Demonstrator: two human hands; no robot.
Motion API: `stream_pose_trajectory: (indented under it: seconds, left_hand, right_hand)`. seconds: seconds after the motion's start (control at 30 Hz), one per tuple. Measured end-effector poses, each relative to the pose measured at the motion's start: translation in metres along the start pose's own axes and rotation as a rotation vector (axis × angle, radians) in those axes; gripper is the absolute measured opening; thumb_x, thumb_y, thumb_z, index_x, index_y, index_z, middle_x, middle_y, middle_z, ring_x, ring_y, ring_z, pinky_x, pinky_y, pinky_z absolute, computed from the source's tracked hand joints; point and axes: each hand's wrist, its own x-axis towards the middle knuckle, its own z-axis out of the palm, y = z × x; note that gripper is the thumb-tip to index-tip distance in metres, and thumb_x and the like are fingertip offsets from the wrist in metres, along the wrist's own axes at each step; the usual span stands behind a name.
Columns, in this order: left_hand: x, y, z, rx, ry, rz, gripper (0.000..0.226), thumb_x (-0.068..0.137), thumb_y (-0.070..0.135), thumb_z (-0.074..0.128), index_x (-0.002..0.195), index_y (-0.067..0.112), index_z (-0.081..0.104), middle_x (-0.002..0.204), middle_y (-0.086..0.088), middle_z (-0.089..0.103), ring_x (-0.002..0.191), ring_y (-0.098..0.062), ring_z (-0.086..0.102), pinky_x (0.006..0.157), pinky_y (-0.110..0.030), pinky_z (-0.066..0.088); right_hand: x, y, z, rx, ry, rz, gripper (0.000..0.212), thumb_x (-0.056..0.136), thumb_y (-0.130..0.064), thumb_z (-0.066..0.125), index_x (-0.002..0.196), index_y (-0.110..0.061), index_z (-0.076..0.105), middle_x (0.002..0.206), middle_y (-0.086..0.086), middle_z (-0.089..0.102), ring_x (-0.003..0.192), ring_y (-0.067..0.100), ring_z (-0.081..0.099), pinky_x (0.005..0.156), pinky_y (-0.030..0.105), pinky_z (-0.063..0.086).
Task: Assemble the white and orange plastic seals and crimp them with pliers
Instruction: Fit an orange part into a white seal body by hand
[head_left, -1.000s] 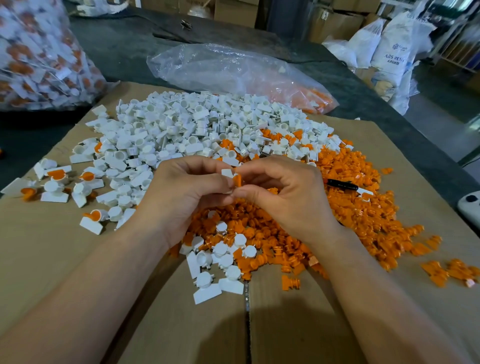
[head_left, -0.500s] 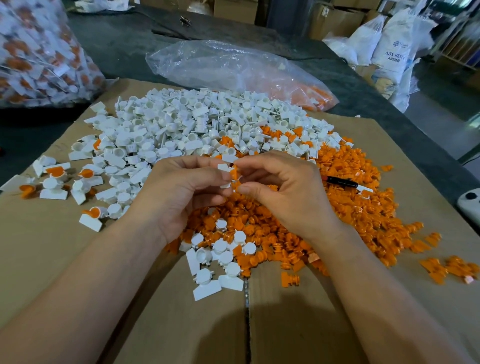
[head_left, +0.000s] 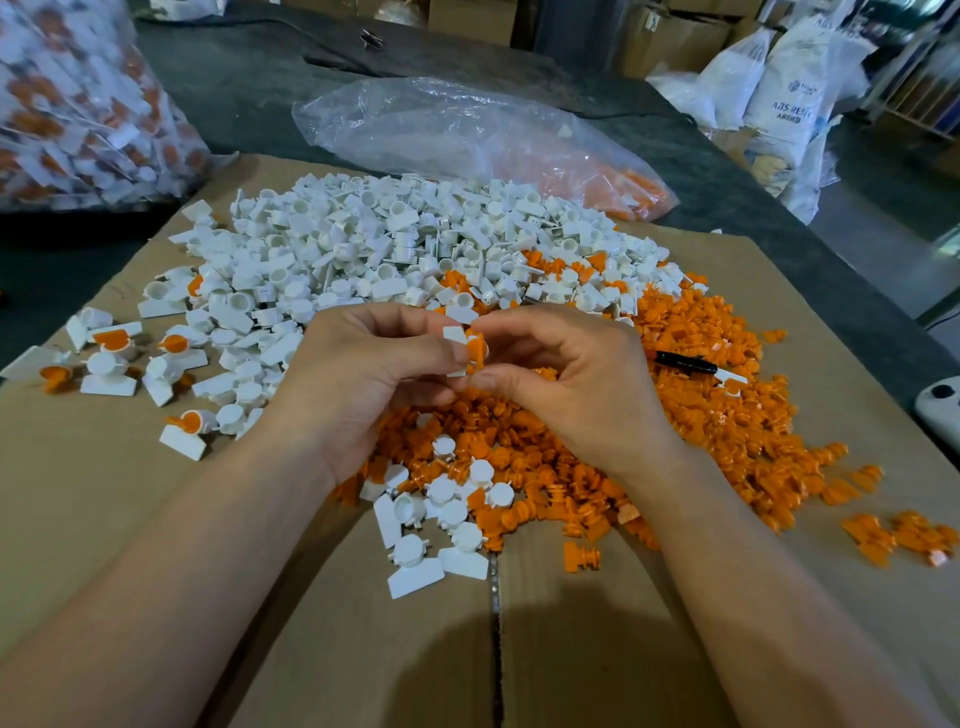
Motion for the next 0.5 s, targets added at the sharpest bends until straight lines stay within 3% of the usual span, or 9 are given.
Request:
stream_pose_trajectory:
  seconds: [0.07,0.17,0.37,0.5]
  left_hand:
    - [-0.0008,-0.0004,0.0008,0.047,-0.005,0.039,0.014,0.059,-0.002,0.07,0.054,0.012,0.07,0.055,-0.006,0.066,0.046,-0.012,0.061,0.044,-0.016,0.049]
    - [-0.0022,0.0,0.0027,0.062,-0.013,0.07,0.009,0.05,0.007,0.07,0.053,0.015,0.071,0.054,-0.003,0.066,0.046,-0.011,0.061,0.046,-0.016,0.05]
    - [-0.0028,-0.0005,0.0018,0.069,-0.015,0.085,0.009,0.049,0.009,0.07,0.056,0.014,0.072,0.055,-0.004,0.066,0.049,-0.012,0.062,0.047,-0.018,0.051]
    - [-0.0023,-0.0014,0.0022,0.099,-0.022,0.087,0.023,0.064,-0.008,0.069,0.054,0.013,0.07,0.051,-0.001,0.063,0.047,-0.011,0.061,0.048,-0.018,0.051]
  right_hand:
    - [-0.0008,0.0001,-0.0006,0.026,0.007,0.039,0.036,0.072,-0.013,0.074,0.104,-0.022,0.061,0.087,-0.01,0.064,0.082,0.004,0.066,0.075,0.018,0.053]
    - [-0.0015,-0.0001,-0.001,0.027,0.028,0.062,0.037,0.069,-0.014,0.076,0.101,-0.024,0.059,0.086,-0.01,0.063,0.083,0.004,0.065,0.074,0.017,0.053]
    - [-0.0002,-0.0017,-0.0019,0.019,0.009,0.007,0.024,0.071,-0.009,0.075,0.094,-0.005,0.069,0.085,0.006,0.07,0.078,0.011,0.068,0.073,0.03,0.056]
    - [-0.0008,-0.0019,-0.0017,-0.035,0.026,-0.028,0.022,0.072,-0.012,0.074,0.093,-0.006,0.07,0.083,0.006,0.07,0.076,0.012,0.067,0.07,0.03,0.056]
